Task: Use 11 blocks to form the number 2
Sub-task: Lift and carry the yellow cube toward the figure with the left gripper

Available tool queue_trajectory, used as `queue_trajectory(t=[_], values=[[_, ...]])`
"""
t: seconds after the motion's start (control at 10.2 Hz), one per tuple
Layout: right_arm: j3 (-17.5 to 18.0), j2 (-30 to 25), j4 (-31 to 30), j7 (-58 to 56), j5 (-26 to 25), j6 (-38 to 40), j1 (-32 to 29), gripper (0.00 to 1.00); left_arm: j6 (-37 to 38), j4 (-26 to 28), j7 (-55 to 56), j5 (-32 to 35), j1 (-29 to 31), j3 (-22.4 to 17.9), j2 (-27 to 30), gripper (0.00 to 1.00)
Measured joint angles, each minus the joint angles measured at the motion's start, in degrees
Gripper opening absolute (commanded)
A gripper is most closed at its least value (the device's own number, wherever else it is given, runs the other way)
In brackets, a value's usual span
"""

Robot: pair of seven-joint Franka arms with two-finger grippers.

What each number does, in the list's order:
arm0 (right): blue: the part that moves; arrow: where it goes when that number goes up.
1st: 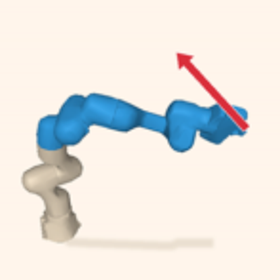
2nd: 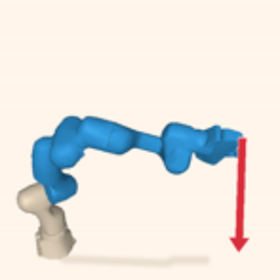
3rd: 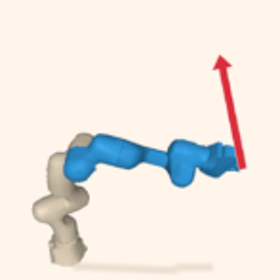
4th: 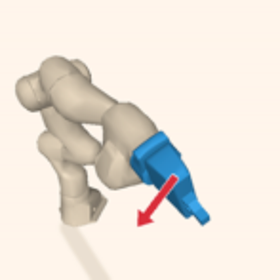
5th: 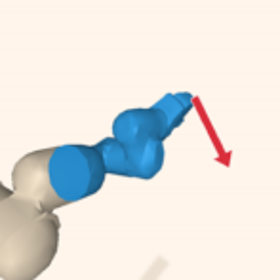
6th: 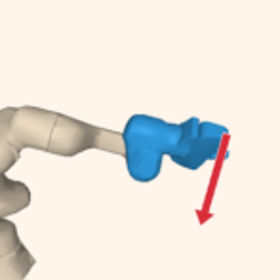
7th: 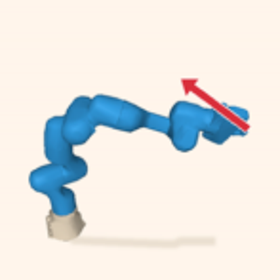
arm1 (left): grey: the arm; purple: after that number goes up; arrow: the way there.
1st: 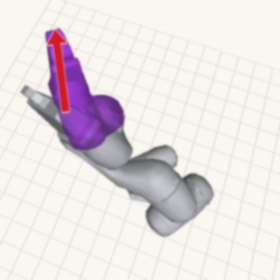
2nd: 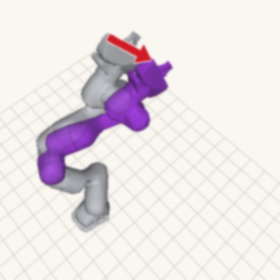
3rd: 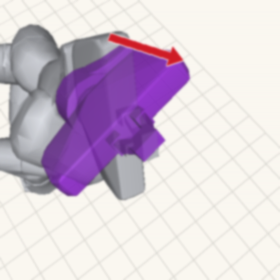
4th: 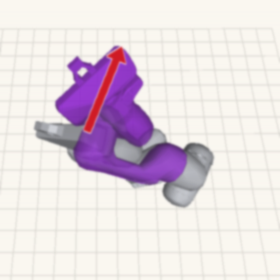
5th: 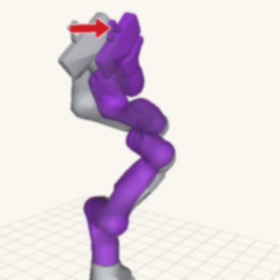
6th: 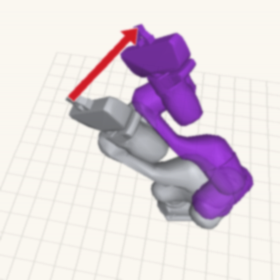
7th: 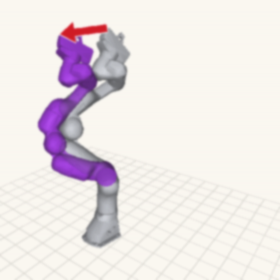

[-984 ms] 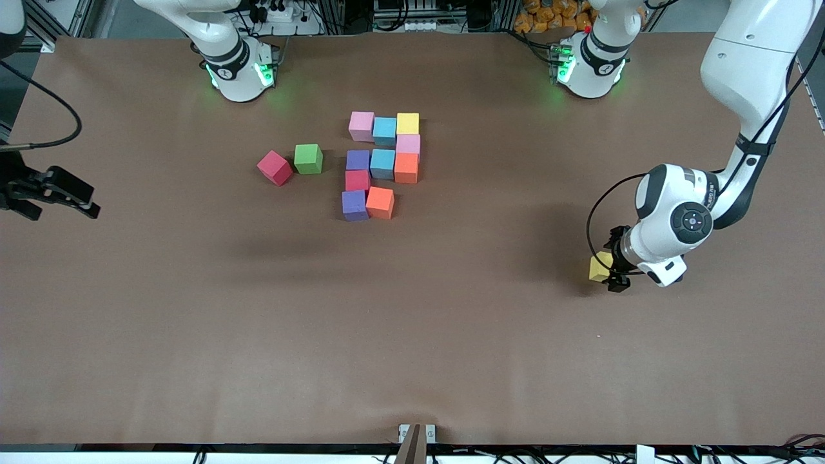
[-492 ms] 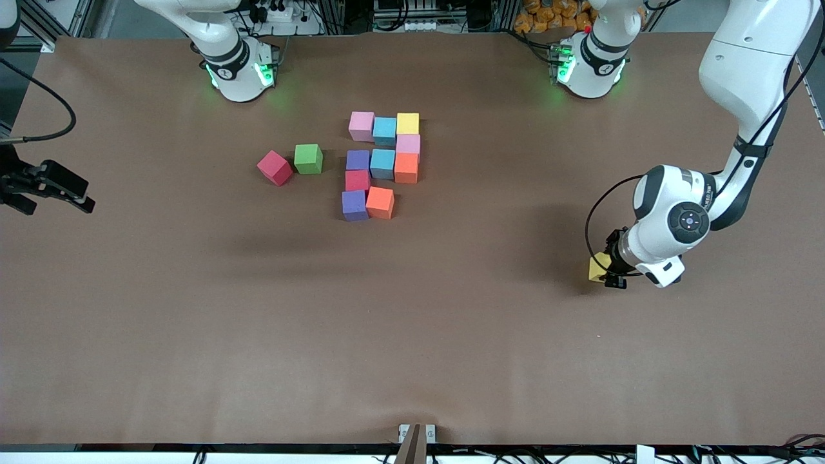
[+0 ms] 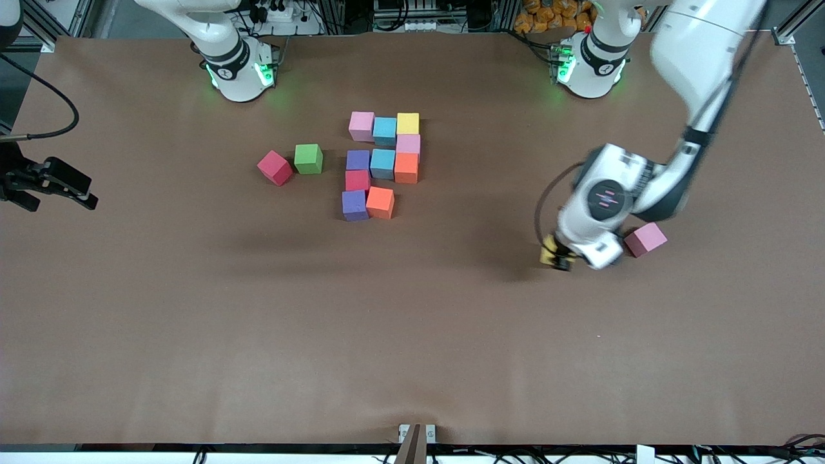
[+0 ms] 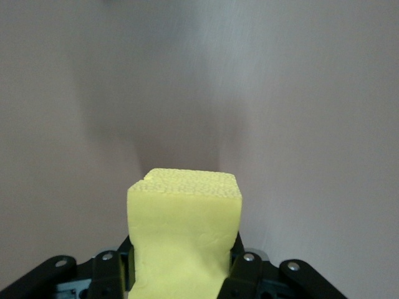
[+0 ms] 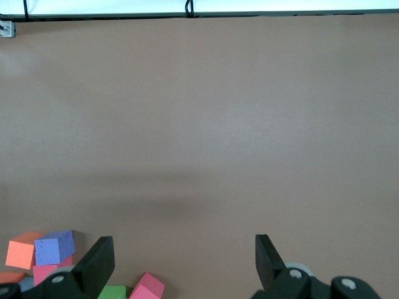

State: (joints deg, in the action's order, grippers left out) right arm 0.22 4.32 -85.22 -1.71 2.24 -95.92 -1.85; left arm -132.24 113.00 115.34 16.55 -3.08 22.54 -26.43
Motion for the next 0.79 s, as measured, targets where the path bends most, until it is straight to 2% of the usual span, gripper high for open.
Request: queue_trajectory(t=[0.2,0.39,0.79], values=[[0.0,0.0,0.0,0.0,0.0,0.0,0.0,1.0,0.7,-0.7,7.5,0.0,-5.3,1.9,0.1,0.0],[0.0,0.0,-0.1,0.0,0.0,0.0,0.0,1.0,0.8,-1.9,14.9,0.0,-11.5,2.1,-0.2,0.0],[0.0,0.0,-0.1,0.0,0.0,0.0,0.0,1.0,0.9,-7.8,23.2,0.0,-22.7,2.0,-4.4,0.0]])
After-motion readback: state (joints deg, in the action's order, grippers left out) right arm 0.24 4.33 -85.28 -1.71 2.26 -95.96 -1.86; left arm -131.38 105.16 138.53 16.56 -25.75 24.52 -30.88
